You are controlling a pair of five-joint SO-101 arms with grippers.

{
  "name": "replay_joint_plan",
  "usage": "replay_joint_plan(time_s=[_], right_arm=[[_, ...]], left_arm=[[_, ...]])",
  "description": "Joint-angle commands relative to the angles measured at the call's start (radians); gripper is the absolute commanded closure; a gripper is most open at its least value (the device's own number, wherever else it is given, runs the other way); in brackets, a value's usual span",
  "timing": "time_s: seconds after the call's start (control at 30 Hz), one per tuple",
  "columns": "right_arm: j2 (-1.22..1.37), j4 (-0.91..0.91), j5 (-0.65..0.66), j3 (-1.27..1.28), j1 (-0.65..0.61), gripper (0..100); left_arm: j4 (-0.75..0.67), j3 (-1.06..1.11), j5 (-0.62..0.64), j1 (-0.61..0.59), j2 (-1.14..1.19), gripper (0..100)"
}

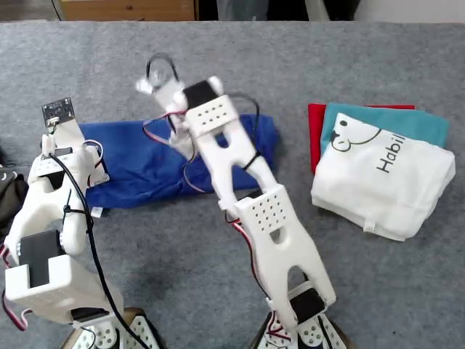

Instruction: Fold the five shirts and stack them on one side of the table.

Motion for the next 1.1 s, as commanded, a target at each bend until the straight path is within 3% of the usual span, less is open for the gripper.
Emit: replay_joint_plan(time_s=[0.0, 0.1, 0.23, 0.43, 0.63, 0.8, 1.07], right_arm=[[-0.033, 0.018, -0.008, -0.283, 0.055, 98.5], [-0.065, 0.018, -0.011, -0.392, 0.087, 98.5], [-0.122, 0.018, -0.011, -0.386, 0.129, 98.5], [-0.170, 0.018, -0.011, -0.354, 0.155, 98.5], [-0.226, 0.018, -0.006, -0.344, 0.091, 98.5], [-0.214, 0.018, -0.006, -0.344, 0.091, 98.5], [-0.214, 0.018, -0.006, -0.346, 0.091, 98.5]], left_arm=[[-0.005, -0.013, 0.000, -0.005, -0.018, 97], [0.060, -0.059, 0.002, -0.002, -0.023, 97], [0.330, -0.252, -0.006, -0.021, -0.092, 97], [0.657, -0.598, -0.210, -0.150, -0.120, 83], [0.706, -0.748, -0.384, -0.249, 0.049, 81], [0.798, -0.868, -0.542, -0.248, 0.276, 69], [0.807, -1.121, -0.551, -0.272, 0.566, 69]])
